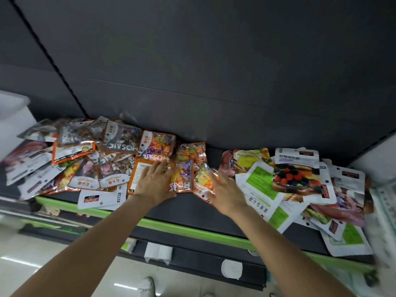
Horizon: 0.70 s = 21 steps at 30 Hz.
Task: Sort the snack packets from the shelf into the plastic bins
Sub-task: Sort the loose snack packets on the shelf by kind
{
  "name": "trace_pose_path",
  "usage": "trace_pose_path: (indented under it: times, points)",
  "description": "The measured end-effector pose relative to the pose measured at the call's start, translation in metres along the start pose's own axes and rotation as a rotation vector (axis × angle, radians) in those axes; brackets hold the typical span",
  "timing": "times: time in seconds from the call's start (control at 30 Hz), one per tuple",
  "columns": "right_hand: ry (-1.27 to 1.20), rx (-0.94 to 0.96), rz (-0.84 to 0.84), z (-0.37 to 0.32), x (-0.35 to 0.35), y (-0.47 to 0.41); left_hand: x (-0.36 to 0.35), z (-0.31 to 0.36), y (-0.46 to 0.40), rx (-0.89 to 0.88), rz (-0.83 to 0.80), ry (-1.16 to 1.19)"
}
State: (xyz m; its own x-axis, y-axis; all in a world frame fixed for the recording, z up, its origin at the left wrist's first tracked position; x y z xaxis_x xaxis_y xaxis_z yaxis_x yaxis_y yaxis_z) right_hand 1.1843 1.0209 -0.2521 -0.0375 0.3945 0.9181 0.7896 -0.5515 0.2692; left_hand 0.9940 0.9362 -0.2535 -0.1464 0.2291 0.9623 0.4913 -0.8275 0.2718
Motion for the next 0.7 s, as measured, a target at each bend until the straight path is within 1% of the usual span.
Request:
trace_pose_path:
  times: [0.03,0.1,0.2,0.23,0.3,0.33,0.37,0.4,0.43,0.5,0.53,0.6,0.7]
  points:
    - [-0.043,-0.024,-0.019,-0.008,-0.008,-0.005,0.001,-0.009,-0.001,-0.011,0.005,0.007]
    - [-0.122,-0.024,-0.004,-0.023,-0.019,-0.013,0.004,-0.023,-0.001,-0.037,0.019,0.055]
    - [-0.254,0.073,0.047,-0.052,-0.024,-0.021,0.013,-0.041,-0.001,-0.096,0.000,0.209]
    - [-0.300,0.061,0.097,-0.057,-0.021,-0.024,0.017,-0.046,-0.001,-0.115,-0.019,0.254]
    - [-0.389,-0.091,0.259,-0.058,-0.008,-0.029,0.021,-0.057,-0.004,-0.151,-0.079,0.294]
    - [-0.395,-0.161,0.347,-0.055,-0.001,-0.031,0.021,-0.062,-0.006,-0.167,-0.115,0.296]
    - [-0.372,-0.184,0.401,-0.052,0.005,-0.032,0.020,-0.067,-0.008,-0.187,-0.148,0.273]
    - [-0.335,-0.150,0.418,-0.052,0.010,-0.034,0.017,-0.072,-0.011,-0.213,-0.165,0.212]
    - [-0.296,-0.077,0.392,-0.056,0.013,-0.037,0.014,-0.078,-0.014,-0.240,-0.160,0.128]
    - [-0.220,0.086,0.243,-0.071,0.013,-0.045,0.009,-0.090,-0.019,-0.276,-0.124,0.001]
    - [-0.173,0.138,0.159,-0.080,0.008,-0.049,0.007,-0.097,-0.022,-0.276,-0.100,-0.010]
    - [-0.065,0.189,0.059,-0.095,0.000,-0.058,0.010,-0.108,-0.024,-0.260,-0.029,0.025]
    - [0.035,0.192,0.033,-0.112,-0.013,-0.072,0.017,-0.125,-0.025,-0.240,0.085,0.064]
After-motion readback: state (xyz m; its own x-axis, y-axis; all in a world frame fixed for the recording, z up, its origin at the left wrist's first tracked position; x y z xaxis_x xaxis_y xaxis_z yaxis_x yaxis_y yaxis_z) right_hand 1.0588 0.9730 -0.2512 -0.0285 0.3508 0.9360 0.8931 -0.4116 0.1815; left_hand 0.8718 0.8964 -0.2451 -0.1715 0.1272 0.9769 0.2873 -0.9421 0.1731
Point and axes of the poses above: each hand's wrist, its own y-axis away from the middle knuckle, its own x-axis out of the back of the hand, z = x × y, the point moved 2 cm from there along -y, towards the middle knuckle, and after that the axes turned 14 degrees about x, right-handed, at the moved point
